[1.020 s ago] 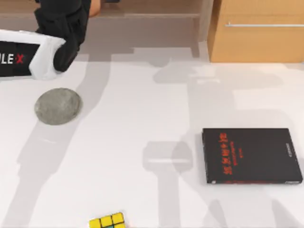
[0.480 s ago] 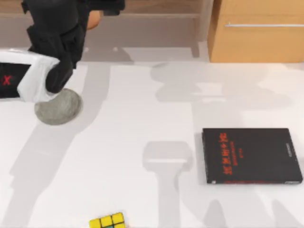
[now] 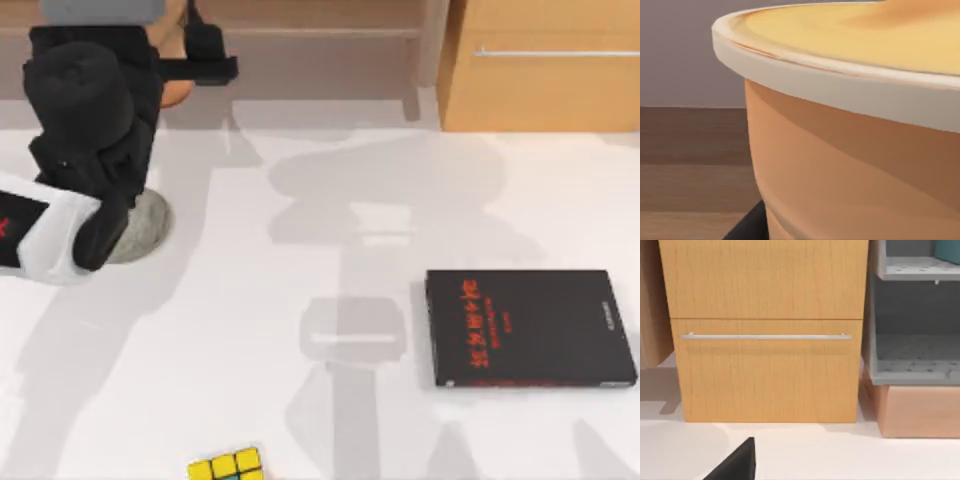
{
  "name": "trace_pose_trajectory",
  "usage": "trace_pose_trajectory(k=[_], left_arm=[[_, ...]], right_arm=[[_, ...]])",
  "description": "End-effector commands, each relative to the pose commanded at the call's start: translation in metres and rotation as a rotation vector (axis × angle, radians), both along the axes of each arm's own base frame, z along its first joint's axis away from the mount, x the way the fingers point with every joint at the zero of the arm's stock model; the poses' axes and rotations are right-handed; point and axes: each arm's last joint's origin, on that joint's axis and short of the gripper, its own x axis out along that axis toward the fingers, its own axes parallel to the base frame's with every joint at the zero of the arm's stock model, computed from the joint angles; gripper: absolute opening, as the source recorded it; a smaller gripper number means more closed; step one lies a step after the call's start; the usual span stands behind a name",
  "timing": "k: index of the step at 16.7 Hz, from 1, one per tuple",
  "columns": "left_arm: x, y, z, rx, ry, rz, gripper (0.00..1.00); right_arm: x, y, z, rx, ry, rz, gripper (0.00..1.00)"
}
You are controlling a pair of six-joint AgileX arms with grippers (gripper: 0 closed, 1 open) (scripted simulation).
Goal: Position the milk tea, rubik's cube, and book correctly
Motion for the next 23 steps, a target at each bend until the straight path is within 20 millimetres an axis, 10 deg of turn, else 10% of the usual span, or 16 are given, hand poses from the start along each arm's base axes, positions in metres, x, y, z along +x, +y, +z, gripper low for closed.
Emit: trace_pose_trajectory(k=[7,23], left_arm=[[-0.046,0.049,-0.068,0.022,0.043,0.005,0.00],[-0.052,0.057,-0.098,0.020,0.033,0.008,0.00]], right_arm=[[0.000,0.000,0.000,0.000,0.000,0.000,1.00],[0.000,0.000,0.000,0.000,0.000,0.000,1.00]])
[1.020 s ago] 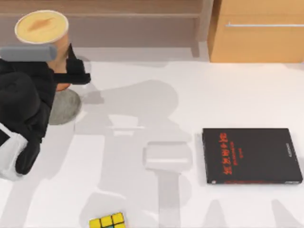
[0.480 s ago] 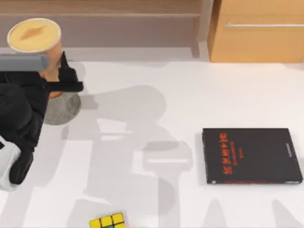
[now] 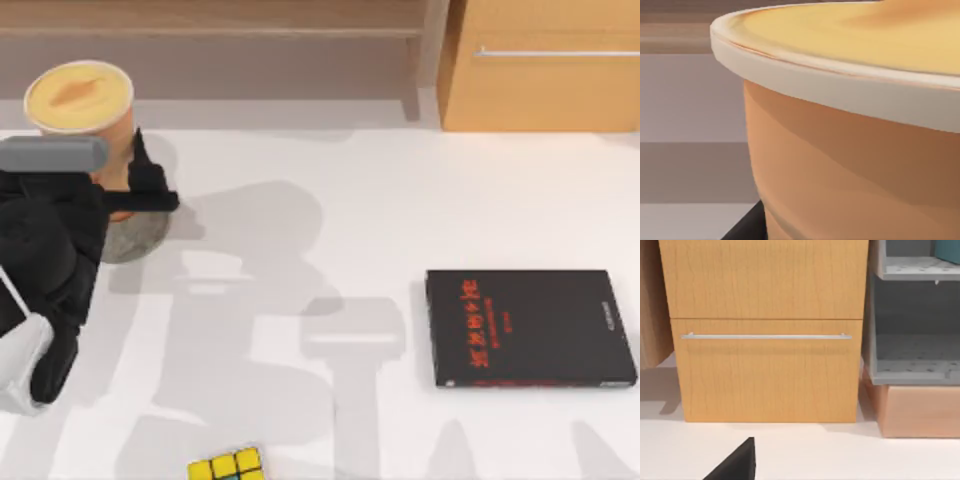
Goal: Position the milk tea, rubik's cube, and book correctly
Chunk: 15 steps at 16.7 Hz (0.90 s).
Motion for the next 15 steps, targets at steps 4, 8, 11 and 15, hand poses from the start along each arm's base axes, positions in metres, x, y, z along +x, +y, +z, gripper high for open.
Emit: trace_pose_trajectory(k=[4,8,11,15], left_arm=[[-0.0008,-0.0001,-0.0056,-0.002,0.003,-0.003,0.00],[-0.0008,-0.0001,-0.0056,-0.002,0.003,-0.003,0.15],[-0.0008,-0.0001,-0.0056,-0.002,0.003,-0.003,0.38],[-0.0008,-0.0001,-0.0056,-0.002,0.003,-0.003,0.68]], right_arm=[[0.0000,0.0000,0.0000,0.000,0.000,0.000,1.00],[0.0000,0.0000,0.0000,0.000,0.000,0.000,1.00],[0.0000,0.0000,0.0000,0.000,0.000,0.000,1.00],[0.0000,0.0000,0.0000,0.000,0.000,0.000,1.00]])
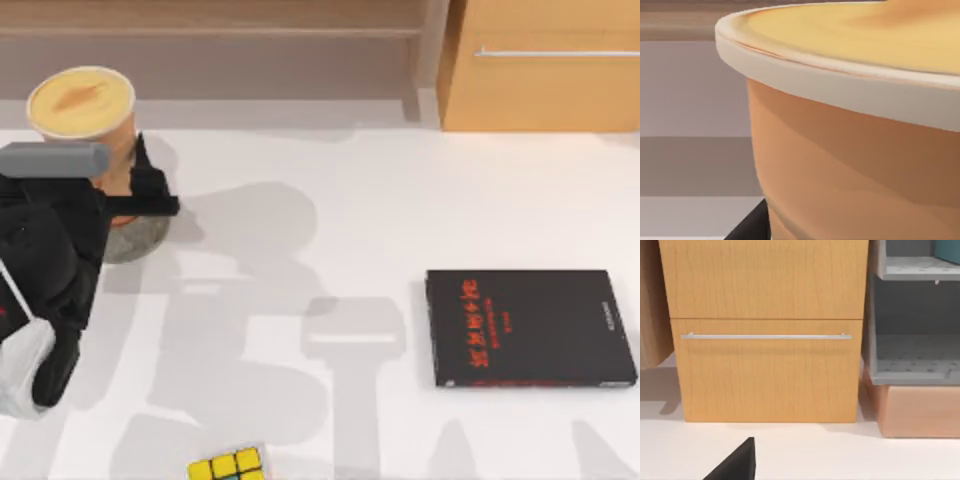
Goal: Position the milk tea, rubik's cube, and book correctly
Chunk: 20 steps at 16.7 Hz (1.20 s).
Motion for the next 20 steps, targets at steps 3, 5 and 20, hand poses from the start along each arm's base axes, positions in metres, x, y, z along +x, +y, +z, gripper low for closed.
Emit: trace_pose_trajectory(k=[3,5,20], left_arm=[[0.000,0.000,0.000,0.000,0.000,0.000,0.90],[0.000,0.000,0.000,0.000,0.000,0.000,1.00],[-0.029,0.000,0.000,0.000,0.001,0.000,1.00]], right_arm=[[0.000,0.000,0.000,0.000,0.000,0.000,1.00],[0.000,0.000,0.000,0.000,0.000,0.000,1.00],[0.000,0.000,0.000,0.000,0.000,0.000,1.00]])
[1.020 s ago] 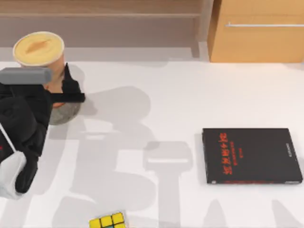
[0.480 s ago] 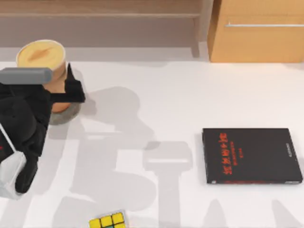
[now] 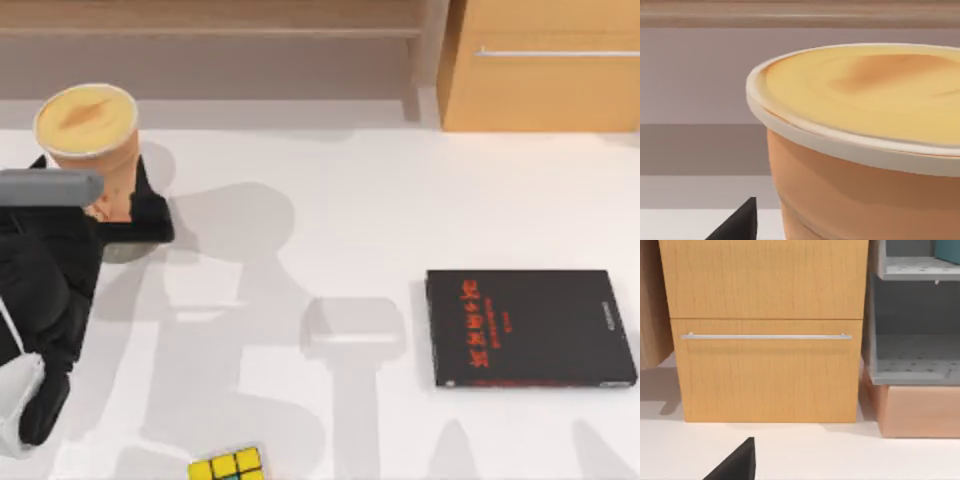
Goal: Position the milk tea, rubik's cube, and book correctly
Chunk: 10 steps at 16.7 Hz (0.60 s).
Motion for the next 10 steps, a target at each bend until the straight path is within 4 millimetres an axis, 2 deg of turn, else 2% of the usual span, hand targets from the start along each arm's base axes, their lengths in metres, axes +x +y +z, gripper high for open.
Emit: trace_pose_trajectory(k=[6,10], left_arm=[[0.000,0.001,0.001,0.001,0.004,0.003,1.00],[-0.006,0.001,0.021,0.003,0.008,0.005,1.00]], right_arm=[[0.000,0.000,0.000,0.000,0.000,0.000,1.00],[0.000,0.000,0.000,0.000,0.000,0.000,1.00]])
